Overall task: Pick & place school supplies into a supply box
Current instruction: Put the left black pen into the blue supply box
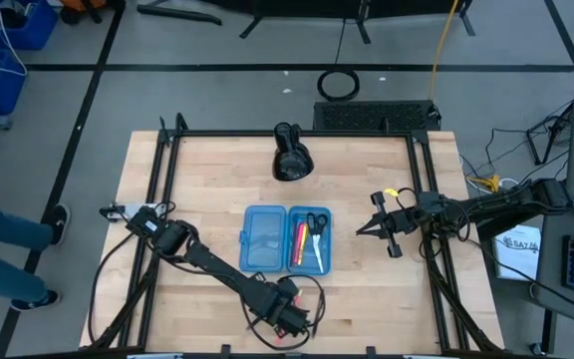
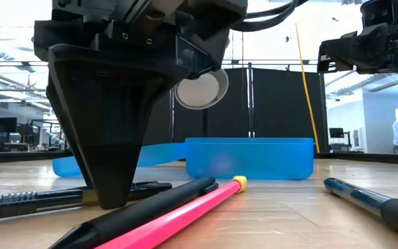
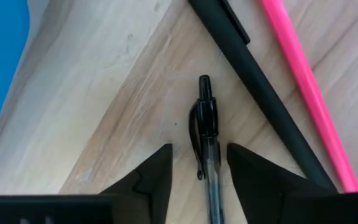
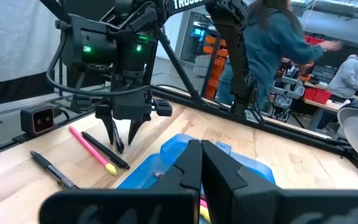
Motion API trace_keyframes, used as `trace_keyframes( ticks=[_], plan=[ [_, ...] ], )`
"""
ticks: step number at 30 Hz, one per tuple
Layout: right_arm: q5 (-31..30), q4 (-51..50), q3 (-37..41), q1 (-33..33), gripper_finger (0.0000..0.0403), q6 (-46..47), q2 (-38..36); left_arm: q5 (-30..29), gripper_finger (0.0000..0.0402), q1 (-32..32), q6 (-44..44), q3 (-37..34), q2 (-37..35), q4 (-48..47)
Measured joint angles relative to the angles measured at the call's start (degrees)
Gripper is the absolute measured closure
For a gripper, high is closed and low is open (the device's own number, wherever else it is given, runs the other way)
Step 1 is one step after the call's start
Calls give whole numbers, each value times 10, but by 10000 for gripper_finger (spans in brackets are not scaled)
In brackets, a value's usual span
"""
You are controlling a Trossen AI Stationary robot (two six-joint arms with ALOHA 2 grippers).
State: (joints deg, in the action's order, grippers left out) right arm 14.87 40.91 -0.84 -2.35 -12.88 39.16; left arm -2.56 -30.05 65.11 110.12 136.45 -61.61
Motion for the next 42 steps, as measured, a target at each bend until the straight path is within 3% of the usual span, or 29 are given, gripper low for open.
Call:
trace_keyframes(
  ticks=[10, 22, 33, 42],
  plan=[
    [0, 0, 0, 0, 403, 2, 0, 10, 368, 1, 7, -1, 1, 13],
    [0, -4, 0, 0, 403, 2, 0, 3, 348, 0, 10, 26, 1, -28],
    [0, -4, 0, 0, 403, 2, 0, -26, 365, 3, 21, 69, 6, -93],
    [0, -4, 0, 0, 403, 2, 0, -10, 363, 7, 21, 70, 1, -109]
  ],
)
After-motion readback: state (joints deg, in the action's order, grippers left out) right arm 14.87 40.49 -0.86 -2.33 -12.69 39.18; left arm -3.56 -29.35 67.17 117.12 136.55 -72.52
